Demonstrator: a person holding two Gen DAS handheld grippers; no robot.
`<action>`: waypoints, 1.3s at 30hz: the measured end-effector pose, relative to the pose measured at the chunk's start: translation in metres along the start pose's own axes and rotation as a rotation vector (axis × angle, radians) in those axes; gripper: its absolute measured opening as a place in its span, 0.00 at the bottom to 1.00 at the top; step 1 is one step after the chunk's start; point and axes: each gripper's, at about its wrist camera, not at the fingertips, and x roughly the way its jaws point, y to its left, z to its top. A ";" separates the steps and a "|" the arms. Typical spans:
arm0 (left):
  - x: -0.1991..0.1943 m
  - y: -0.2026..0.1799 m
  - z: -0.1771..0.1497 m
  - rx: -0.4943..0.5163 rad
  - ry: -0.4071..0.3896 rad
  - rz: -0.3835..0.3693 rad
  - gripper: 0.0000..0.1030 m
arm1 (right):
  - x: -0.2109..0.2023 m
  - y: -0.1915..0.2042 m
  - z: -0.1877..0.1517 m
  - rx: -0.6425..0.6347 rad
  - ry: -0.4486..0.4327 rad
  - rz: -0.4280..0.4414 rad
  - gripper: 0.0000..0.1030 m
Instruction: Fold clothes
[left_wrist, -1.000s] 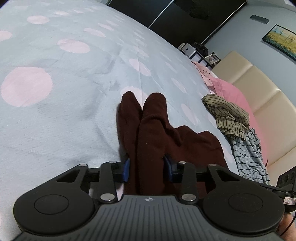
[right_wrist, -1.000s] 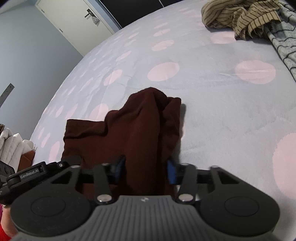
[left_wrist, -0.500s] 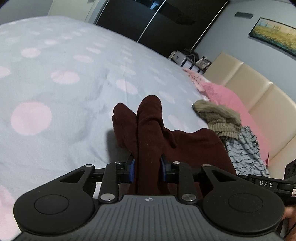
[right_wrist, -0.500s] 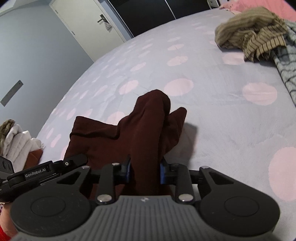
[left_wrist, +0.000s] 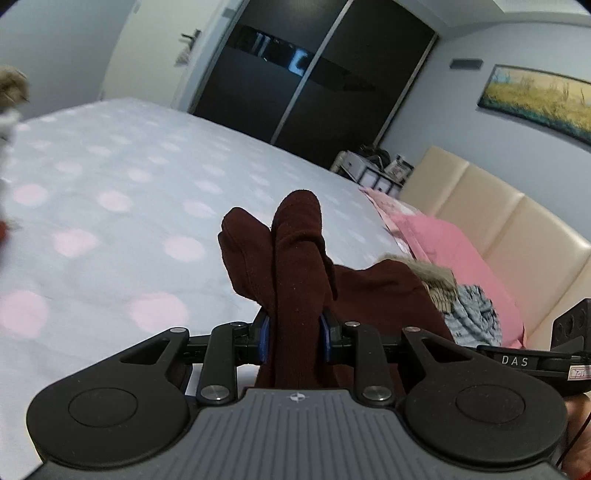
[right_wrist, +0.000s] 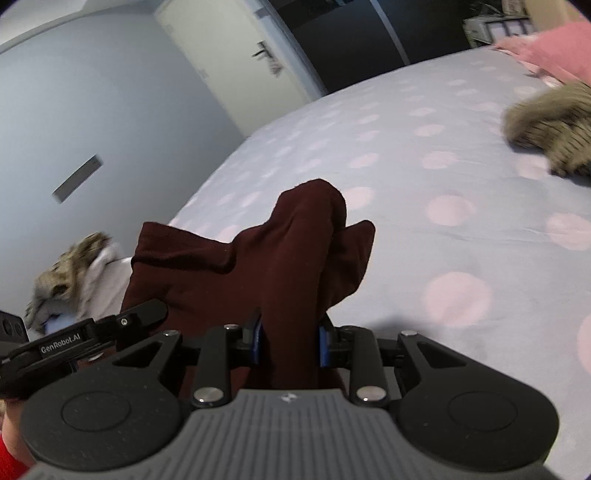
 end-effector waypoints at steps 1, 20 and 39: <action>-0.012 0.005 0.007 -0.006 -0.010 0.010 0.22 | 0.002 0.015 0.002 -0.014 0.006 0.015 0.29; -0.241 0.135 0.201 0.032 -0.274 0.344 0.22 | 0.094 0.351 0.086 -0.161 0.026 0.377 0.29; -0.171 0.324 0.221 -0.075 -0.127 0.393 0.22 | 0.275 0.433 0.060 -0.095 0.142 0.334 0.30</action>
